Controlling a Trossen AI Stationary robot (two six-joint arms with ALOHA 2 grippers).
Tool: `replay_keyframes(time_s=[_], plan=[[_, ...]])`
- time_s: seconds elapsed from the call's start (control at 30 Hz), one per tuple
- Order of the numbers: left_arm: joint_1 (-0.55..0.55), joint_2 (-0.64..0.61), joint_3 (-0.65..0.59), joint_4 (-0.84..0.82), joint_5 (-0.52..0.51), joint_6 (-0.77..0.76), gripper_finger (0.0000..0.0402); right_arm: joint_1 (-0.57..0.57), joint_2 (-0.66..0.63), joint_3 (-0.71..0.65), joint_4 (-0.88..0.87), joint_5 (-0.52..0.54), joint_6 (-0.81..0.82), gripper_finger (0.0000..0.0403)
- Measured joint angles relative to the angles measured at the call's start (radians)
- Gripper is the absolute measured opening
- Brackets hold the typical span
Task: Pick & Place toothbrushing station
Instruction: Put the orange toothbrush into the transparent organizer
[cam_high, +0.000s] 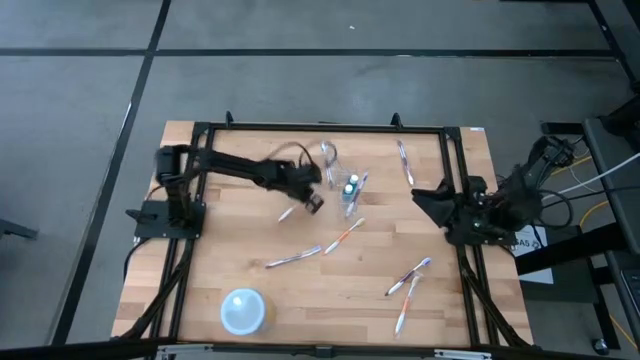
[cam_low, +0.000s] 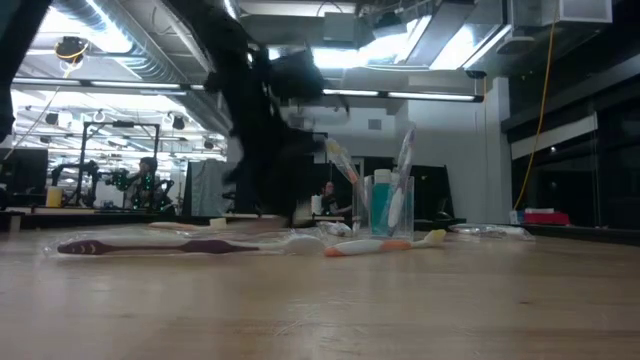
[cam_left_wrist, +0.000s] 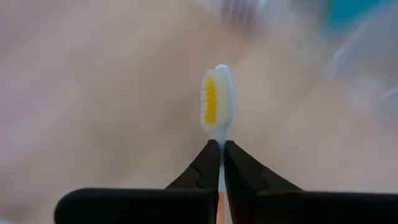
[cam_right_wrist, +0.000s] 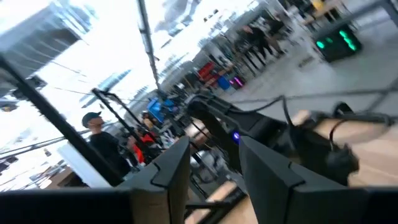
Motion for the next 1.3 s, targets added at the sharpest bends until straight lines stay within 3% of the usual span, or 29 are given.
replay_keyframes(time_s=[0.17,0.3,0.47,0.7,0.87,1.07,1.3], plan=[[-0.017,-0.132,0.005,0.324,-0.029,0.084,0.0003,0.054,0.022,0.000,0.149,0.057,-0.156,0.0142],[-0.014,-0.142,0.008,0.665,-0.109,0.222,0.0003,0.076,0.033,0.000,0.157,0.103,-0.165,0.0142],[0.032,-0.014,0.002,0.959,-0.098,0.315,0.0000,0.091,0.040,0.000,0.182,0.126,-0.158,0.0142],[0.113,0.125,0.006,1.253,-0.062,0.317,0.0000,0.103,0.047,0.000,0.201,0.147,-0.088,0.0142],[0.141,0.131,0.009,1.245,-0.040,0.295,0.0000,0.126,0.048,0.000,0.202,0.176,-0.070,0.0142],[0.095,0.119,0.009,1.224,-0.033,0.300,0.0001,0.154,0.048,0.000,0.209,0.224,-0.080,0.0142],[0.084,0.121,0.009,1.088,-0.004,0.271,0.0004,0.165,0.048,0.000,0.209,0.234,-0.072,0.0142]])
